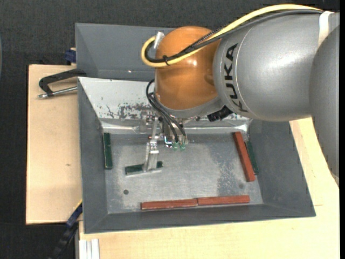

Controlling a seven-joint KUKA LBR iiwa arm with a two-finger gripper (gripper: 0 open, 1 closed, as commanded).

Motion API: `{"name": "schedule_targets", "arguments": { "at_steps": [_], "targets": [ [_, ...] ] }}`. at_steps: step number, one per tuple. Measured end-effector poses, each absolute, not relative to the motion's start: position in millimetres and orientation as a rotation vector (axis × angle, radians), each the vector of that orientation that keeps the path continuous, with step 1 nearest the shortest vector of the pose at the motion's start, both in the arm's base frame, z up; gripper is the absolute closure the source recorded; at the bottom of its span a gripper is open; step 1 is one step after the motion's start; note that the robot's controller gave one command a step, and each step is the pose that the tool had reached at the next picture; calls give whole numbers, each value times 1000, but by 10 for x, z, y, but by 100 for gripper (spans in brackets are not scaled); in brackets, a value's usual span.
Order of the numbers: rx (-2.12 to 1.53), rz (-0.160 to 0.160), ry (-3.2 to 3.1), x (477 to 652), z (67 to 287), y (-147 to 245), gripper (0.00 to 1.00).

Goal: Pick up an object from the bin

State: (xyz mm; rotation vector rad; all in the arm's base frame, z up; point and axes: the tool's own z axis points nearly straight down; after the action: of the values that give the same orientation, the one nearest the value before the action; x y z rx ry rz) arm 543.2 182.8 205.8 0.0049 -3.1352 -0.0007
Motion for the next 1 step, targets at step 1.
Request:
{"name": "schedule_targets", "arguments": {
  "at_steps": [1],
  "targets": [
    [1,-3,-3144,5450,2106,1819,0]
  ]
}}
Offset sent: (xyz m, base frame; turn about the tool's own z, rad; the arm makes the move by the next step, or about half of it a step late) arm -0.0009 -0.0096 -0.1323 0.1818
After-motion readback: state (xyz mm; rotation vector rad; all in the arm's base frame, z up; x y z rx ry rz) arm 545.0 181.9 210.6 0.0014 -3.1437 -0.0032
